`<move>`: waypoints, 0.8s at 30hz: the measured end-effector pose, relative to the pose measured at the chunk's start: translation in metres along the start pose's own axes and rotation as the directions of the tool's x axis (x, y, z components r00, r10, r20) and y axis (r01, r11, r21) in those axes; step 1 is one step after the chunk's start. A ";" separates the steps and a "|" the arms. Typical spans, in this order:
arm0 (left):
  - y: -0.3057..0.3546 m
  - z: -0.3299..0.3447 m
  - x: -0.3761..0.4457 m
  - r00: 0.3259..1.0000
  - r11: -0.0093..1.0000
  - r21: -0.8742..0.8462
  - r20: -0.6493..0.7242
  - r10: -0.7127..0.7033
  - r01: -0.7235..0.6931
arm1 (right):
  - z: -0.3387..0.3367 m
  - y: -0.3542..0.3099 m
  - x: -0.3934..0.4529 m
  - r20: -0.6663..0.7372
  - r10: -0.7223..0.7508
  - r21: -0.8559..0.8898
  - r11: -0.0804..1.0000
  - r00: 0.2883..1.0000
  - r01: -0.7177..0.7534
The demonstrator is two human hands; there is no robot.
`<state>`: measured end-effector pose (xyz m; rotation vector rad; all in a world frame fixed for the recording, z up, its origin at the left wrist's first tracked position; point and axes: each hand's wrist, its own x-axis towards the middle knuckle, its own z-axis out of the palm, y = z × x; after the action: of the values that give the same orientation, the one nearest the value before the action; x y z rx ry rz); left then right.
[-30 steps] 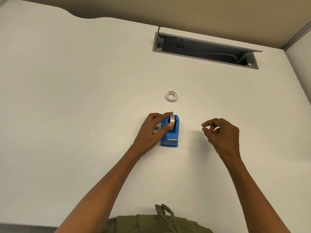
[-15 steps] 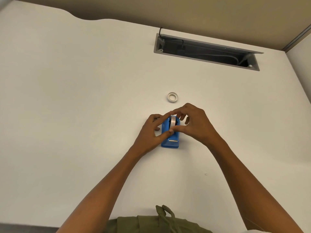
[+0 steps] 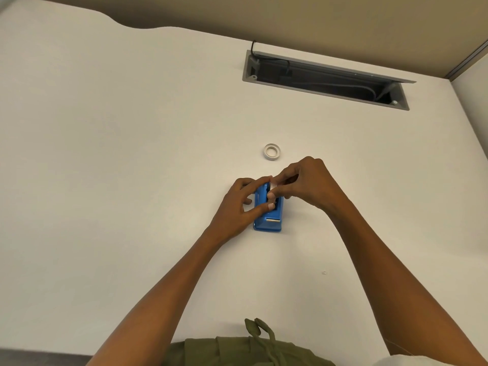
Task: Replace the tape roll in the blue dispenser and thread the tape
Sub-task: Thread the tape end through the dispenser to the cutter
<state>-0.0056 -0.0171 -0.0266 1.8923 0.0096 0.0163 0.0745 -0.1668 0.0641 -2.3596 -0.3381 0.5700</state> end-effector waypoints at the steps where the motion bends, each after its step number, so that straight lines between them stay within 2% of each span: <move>1: 0.000 0.000 0.000 1.000 1.000 -0.002 0.001 -0.003 0.003 | -0.001 -0.001 0.000 0.007 0.003 0.003 1.000 1.000 -0.003; 7: 0.000 0.000 0.000 1.000 1.000 -0.001 0.010 0.000 0.000 | -0.001 0.000 0.000 0.016 0.011 0.031 0.999 1.000 -0.011; 14: 0.000 0.000 -0.001 1.000 1.000 -0.020 -0.006 -0.007 0.007 | 0.004 0.002 -0.004 -0.077 -0.029 0.063 0.997 0.997 0.033; 17: 0.001 0.000 -0.001 1.000 1.000 -0.018 -0.004 -0.006 0.006 | 0.007 0.009 -0.010 -0.230 -0.026 0.162 0.985 0.973 0.064; 19: 0.001 0.000 -0.001 1.000 1.000 -0.010 0.004 -0.002 0.002 | 0.006 0.017 -0.013 -0.302 0.042 0.284 0.958 0.953 0.048; 21: 0.002 -0.001 -0.001 1.000 1.000 -0.016 0.001 -0.004 0.004 | 0.004 0.025 -0.015 -0.331 0.119 0.387 0.922 0.936 0.019; 24: 0.002 0.000 -0.001 1.000 1.000 -0.013 0.001 -0.006 0.006 | 0.003 0.035 -0.017 -0.297 0.161 0.455 0.891 0.941 -0.009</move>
<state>-0.0068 -0.0175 -0.0243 1.8793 0.0146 0.0108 0.0612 -0.1981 0.0439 -1.9747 0.0528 0.2481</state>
